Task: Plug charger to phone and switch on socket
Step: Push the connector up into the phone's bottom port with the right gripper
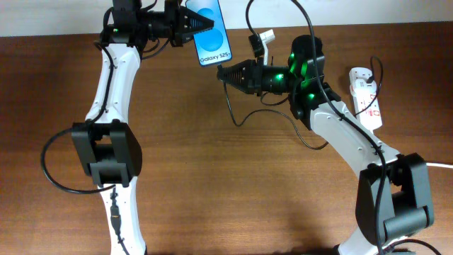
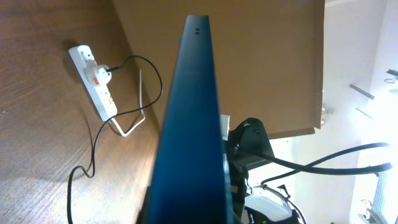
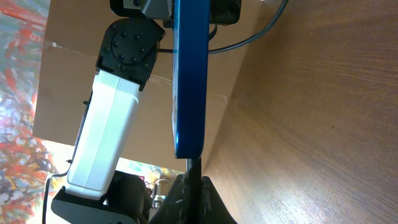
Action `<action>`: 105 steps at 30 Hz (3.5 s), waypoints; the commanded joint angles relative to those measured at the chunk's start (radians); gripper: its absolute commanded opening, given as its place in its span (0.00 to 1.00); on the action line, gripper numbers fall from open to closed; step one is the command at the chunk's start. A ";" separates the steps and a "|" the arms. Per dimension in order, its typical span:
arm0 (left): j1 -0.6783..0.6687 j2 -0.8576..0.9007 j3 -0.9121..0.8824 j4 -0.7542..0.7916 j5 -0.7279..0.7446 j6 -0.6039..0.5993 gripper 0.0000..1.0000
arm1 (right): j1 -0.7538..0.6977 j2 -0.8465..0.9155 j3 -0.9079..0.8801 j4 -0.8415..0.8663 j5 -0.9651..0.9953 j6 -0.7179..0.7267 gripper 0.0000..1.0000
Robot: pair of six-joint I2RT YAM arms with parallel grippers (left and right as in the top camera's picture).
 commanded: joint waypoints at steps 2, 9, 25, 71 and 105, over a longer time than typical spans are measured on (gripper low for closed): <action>-0.002 -0.003 0.013 0.006 0.008 0.014 0.00 | 0.005 0.002 0.003 0.011 -0.004 -0.009 0.04; -0.002 -0.003 0.013 0.006 -0.005 0.014 0.00 | 0.005 0.002 0.003 0.011 -0.011 -0.009 0.04; 0.017 -0.003 0.013 0.010 -0.027 0.021 0.00 | 0.005 0.002 0.003 0.006 -0.042 -0.010 0.04; -0.027 -0.003 0.013 -0.006 0.020 0.013 0.00 | -0.028 0.002 0.003 0.010 0.005 -0.033 0.04; -0.068 -0.003 0.013 -0.001 0.020 0.014 0.00 | -0.068 0.002 0.003 0.108 0.097 0.010 0.04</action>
